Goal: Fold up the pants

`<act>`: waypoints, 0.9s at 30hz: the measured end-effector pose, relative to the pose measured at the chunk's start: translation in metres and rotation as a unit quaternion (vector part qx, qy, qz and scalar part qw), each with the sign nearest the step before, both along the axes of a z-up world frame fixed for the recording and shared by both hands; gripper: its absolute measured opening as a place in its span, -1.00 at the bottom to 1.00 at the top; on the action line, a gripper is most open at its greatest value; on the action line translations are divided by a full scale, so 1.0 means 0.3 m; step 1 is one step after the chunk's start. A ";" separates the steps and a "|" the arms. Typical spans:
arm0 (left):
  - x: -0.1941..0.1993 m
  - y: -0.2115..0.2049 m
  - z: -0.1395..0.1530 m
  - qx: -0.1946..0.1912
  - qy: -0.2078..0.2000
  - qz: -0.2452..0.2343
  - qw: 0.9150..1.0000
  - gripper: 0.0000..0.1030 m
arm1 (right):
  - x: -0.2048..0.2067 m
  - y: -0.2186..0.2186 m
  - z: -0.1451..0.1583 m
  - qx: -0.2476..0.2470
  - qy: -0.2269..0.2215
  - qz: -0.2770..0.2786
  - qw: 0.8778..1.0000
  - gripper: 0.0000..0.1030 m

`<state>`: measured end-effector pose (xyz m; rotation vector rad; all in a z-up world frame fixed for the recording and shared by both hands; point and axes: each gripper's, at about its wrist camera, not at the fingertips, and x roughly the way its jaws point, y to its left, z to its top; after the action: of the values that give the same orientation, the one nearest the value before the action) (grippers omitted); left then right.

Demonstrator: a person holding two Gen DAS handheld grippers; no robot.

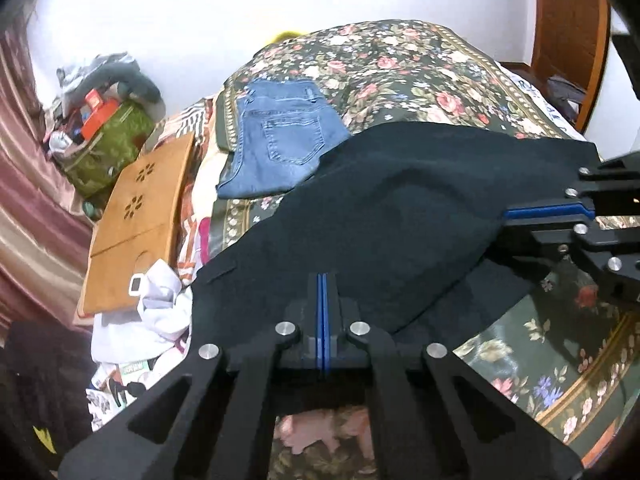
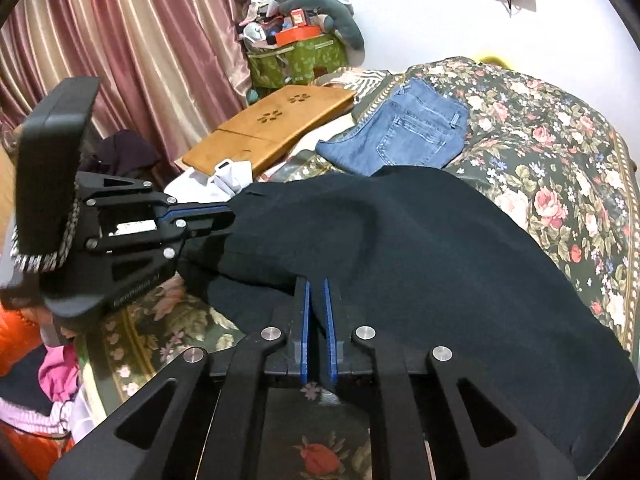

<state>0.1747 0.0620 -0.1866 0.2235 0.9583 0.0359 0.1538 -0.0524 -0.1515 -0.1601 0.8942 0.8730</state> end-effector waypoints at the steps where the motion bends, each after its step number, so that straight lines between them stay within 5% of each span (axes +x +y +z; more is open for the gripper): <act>1: -0.005 0.013 0.007 -0.004 -0.001 0.004 1.000 -0.99 | -0.005 0.000 0.003 0.004 0.003 0.000 1.000 -0.91; 5: -0.021 0.066 0.040 -0.060 0.006 0.010 0.998 -0.91 | -0.025 -0.016 0.009 0.027 0.026 0.007 0.999 -0.94; 9: 0.019 0.076 0.047 -0.070 0.007 0.032 0.997 -0.19 | -0.037 -0.014 -0.043 -0.015 0.036 0.005 0.999 -0.93; 12: 0.073 0.062 0.049 -0.081 0.010 0.029 0.996 0.31 | -0.024 -0.077 -0.026 0.000 0.045 -0.022 0.999 -0.91; 15: 0.135 0.037 0.035 -0.110 0.026 0.013 0.993 0.43 | 0.006 -0.155 0.024 0.019 0.027 -0.068 0.997 -0.48; 17: 0.180 0.025 0.002 -0.120 0.051 0.018 0.991 0.43 | 0.040 -0.197 0.048 0.031 0.017 -0.106 0.994 0.27; 21: 0.216 0.001 -0.094 -0.133 0.109 0.008 0.985 0.45 | 0.114 -0.198 0.015 -0.001 0.020 -0.137 0.990 0.29; 24: 0.176 0.005 -0.106 -0.137 0.107 -0.004 0.985 0.48 | 0.147 -0.170 -0.097 -0.049 0.071 -0.117 0.989 0.29; 27: 0.131 0.024 -0.122 -0.152 0.110 -0.008 0.982 0.49 | 0.116 -0.180 -0.119 -0.054 0.065 -0.101 0.991 0.31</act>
<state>0.2141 0.0694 -0.2231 -0.0486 1.1683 -0.1514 0.1887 -0.1064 -0.1871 -0.1047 1.0616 0.6526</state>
